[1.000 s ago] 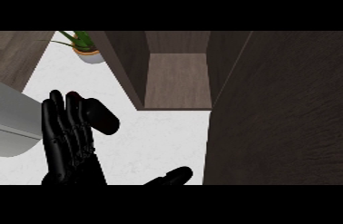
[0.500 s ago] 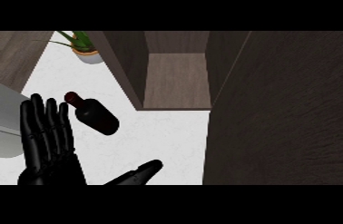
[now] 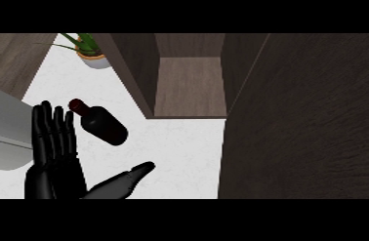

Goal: Pick up the wine, place it into the cabinet and close the cabinet

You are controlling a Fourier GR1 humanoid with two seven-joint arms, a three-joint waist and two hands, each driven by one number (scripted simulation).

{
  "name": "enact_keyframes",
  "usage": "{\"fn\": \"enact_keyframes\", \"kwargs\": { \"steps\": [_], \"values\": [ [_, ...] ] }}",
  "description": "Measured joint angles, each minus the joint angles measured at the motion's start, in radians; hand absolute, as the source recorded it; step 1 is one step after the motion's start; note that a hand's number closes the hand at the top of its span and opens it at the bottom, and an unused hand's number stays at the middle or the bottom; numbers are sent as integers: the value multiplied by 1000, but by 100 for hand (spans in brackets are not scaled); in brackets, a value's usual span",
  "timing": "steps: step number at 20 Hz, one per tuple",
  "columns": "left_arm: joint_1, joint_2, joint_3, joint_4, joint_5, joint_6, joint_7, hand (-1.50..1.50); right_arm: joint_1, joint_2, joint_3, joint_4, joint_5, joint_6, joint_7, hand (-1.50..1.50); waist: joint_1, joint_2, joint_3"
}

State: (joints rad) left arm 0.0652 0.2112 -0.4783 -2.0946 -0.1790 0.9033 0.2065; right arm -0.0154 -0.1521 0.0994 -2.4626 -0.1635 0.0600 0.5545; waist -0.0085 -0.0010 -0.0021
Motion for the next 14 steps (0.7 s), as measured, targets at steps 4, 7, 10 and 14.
{"fn": "enact_keyframes", "kwargs": {
  "steps": [4,7,10,14],
  "values": [
    [37,-19,60,71,137,-60,-153,-150,-15,3,2,-6,5,-7,15,-150,2,0,0],
    [40,-54,99,161,186,-88,-264,-150,-49,-9,-32,-7,2,-4,41,-150,2,0,0],
    [60,-78,128,214,222,-116,-354,-150,-59,-7,-36,-11,3,-7,56,-150,3,0,1],
    [78,-80,197,263,290,-177,-430,-150,-48,2,-28,-17,6,-7,62,-150,3,-1,1]
  ]
}}
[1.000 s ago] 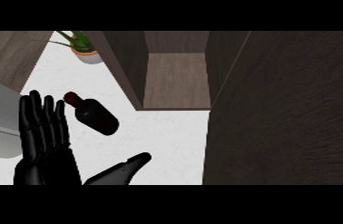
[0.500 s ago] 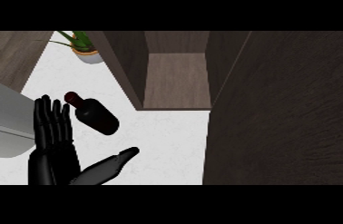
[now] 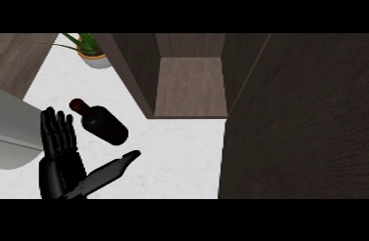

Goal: Pick up the wine, place it into the cabinet and close the cabinet

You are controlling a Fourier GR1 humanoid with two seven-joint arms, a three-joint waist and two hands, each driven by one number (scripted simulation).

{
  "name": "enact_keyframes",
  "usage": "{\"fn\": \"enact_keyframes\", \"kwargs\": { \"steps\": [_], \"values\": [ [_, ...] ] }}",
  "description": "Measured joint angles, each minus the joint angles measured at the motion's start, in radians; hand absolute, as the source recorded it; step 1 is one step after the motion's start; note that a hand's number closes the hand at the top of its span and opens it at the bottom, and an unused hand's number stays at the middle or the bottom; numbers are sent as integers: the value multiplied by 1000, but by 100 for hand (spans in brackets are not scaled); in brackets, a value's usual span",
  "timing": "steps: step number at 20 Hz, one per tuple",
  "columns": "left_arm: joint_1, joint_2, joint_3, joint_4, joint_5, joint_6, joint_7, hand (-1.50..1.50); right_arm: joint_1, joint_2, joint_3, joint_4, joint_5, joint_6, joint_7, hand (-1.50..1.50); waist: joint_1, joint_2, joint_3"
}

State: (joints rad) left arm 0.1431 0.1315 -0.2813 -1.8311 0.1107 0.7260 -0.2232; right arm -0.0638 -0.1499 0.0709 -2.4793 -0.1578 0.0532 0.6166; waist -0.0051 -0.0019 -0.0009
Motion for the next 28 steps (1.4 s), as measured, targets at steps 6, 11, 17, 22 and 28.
{"fn": "enact_keyframes", "kwargs": {
  "steps": [6,11,17,22,28],
  "values": [
    [3,-27,72,112,75,-95,-116,-150,-6,4,-12,-1,6,7,7,-150,1,0,0],
    [2,-21,133,190,129,-176,-175,-150,-27,7,-19,0,7,10,23,-150,1,0,1],
    [-32,-47,161,306,149,-243,-254,-150,-15,8,-22,-6,7,27,25,-150,-2,0,1],
    [-81,-62,201,406,170,-284,-298,-150,-26,14,-40,-7,5,28,34,-150,-3,1,1],
    [-112,-68,240,496,178,-324,-350,-150,-29,30,-15,-6,13,30,38,-150,-1,1,1]
  ]
}}
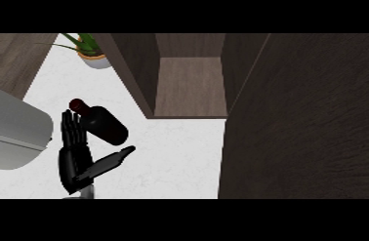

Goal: Pick up the wine, place it into the cabinet and close the cabinet

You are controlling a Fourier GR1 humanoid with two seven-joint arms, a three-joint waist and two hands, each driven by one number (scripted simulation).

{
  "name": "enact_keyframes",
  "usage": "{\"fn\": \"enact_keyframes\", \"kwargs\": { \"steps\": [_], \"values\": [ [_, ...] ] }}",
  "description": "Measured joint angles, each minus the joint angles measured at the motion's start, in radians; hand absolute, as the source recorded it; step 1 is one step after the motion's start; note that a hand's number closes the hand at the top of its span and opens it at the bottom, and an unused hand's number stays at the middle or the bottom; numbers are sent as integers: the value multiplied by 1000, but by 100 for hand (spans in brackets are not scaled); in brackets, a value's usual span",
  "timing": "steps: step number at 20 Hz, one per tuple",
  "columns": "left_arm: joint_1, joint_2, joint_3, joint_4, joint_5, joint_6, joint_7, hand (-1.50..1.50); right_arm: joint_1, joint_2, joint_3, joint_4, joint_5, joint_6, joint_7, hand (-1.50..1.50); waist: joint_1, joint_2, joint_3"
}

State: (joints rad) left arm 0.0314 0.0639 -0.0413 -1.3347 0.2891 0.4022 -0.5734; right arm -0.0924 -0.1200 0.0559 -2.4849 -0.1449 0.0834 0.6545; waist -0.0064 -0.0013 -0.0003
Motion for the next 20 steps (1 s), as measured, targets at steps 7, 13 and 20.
{"fn": "enact_keyframes", "kwargs": {
  "steps": [7,13,20],
  "values": [
    [-43,-18,28,99,2,-26,-47,-150,18,6,-5,-6,3,10,-5,-150,-1,0,0],
    [-108,-20,68,228,16,-66,-98,-150,-9,5,-10,-3,8,11,9,-150,-1,1,0],
    [-160,-6,112,332,39,-132,-138,-150,-36,10,-14,3,11,10,23,-150,1,1,0]
  ]
}}
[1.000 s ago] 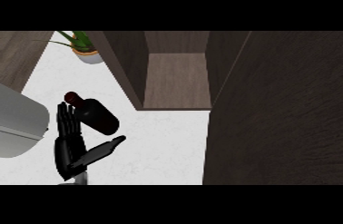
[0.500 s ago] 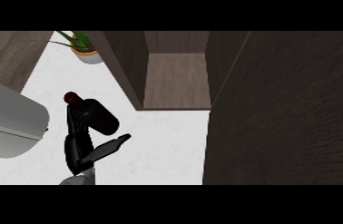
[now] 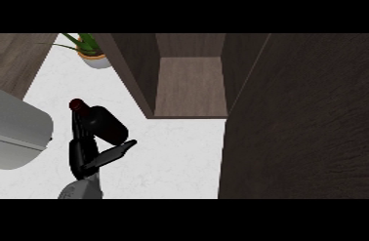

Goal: Pick up the wine, place it into the cabinet and close the cabinet

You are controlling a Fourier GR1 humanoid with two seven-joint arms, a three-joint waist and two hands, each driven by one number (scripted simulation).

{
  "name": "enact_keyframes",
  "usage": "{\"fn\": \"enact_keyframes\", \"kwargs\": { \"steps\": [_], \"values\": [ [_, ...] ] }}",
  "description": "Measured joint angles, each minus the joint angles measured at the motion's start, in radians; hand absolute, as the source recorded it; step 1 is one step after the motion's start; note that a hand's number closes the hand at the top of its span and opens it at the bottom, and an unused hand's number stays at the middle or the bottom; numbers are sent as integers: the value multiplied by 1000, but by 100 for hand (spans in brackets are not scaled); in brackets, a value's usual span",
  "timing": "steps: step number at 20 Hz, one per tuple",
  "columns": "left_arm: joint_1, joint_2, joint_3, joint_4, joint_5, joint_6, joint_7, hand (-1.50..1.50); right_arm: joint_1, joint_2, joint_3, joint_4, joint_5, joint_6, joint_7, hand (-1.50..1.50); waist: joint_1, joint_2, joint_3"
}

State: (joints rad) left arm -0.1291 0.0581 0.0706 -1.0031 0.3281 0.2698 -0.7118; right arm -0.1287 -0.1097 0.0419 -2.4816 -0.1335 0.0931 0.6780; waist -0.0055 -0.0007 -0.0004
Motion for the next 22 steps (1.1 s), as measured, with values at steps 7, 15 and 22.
{"fn": "enact_keyframes", "kwargs": {
  "steps": [7,15,22],
  "values": [
    [-42,-18,33,92,23,-62,-78,150,22,11,9,-2,2,11,-11,-150,-2,0,0],
    [-117,-17,11,192,-11,-123,-122,150,19,12,-16,3,-1,23,-11,-150,-4,0,1],
    [-119,25,-45,177,-101,-98,-129,150,50,26,-10,4,-3,38,-33,-150,-3,-4,3]
  ]
}}
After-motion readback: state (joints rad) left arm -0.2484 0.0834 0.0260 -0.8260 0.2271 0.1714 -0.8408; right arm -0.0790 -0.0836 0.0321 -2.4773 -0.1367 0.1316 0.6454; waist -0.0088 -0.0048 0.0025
